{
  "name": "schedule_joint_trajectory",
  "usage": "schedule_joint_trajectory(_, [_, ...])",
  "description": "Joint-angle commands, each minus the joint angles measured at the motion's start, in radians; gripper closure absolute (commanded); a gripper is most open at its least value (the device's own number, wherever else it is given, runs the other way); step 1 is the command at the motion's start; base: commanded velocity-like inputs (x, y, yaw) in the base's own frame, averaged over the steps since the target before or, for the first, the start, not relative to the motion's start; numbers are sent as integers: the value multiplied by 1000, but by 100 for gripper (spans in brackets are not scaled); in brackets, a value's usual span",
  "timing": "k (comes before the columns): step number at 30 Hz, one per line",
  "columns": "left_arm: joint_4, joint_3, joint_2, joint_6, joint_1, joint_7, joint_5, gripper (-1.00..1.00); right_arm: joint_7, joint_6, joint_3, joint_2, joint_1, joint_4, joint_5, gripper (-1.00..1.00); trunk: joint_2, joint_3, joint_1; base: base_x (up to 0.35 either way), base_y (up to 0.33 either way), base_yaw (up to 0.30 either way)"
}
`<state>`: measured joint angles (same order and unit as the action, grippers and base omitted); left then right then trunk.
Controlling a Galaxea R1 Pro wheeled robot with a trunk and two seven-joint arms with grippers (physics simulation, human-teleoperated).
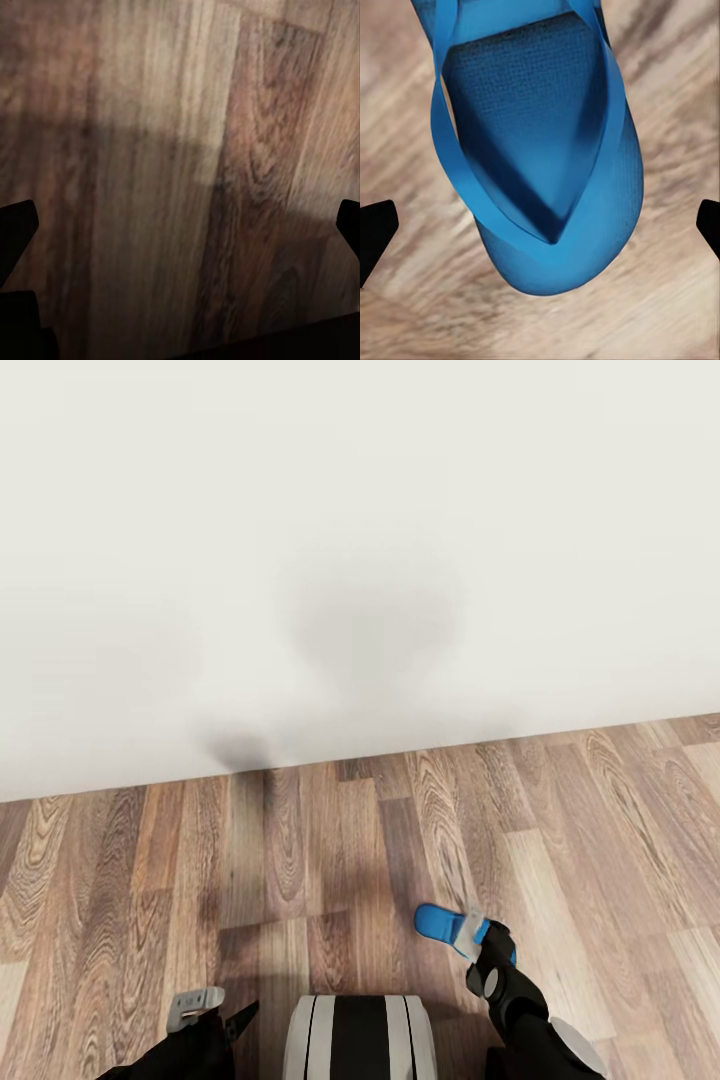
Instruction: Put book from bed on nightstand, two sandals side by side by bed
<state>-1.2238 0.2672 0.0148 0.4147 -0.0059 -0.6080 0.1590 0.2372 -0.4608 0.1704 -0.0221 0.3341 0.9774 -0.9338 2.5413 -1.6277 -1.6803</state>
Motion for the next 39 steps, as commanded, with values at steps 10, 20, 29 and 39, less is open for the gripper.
schedule_joint_trajectory(10, [0, 1, 1, 9, 0, -2, 8, -100, -7, -6, 3, -1, 0, -5, -10, -100, 0, -1, 0, 0, 0, 0])
schedule_joint_trajectory(20, [0, 1, 1, 9, 0, -3, 8, -100, -7, -6, 3, -1, 0, -3, -10, -100, 1, -16, -2, 0, 0, 0])
schedule_joint_trajectory(29, [0, 1, 1, 9, 0, -3, 8, -100, -5, -6, 3, 0, 0, -3, -10, -100, 1, -20, -2, 0, 0, 0])
schedule_joint_trajectory(39, [1, 2, 1, 8, 0, -2, 7, -100, -5, -6, 3, -1, 0, -4, -10, -100, 1, -20, -2, 93, 0, 0])
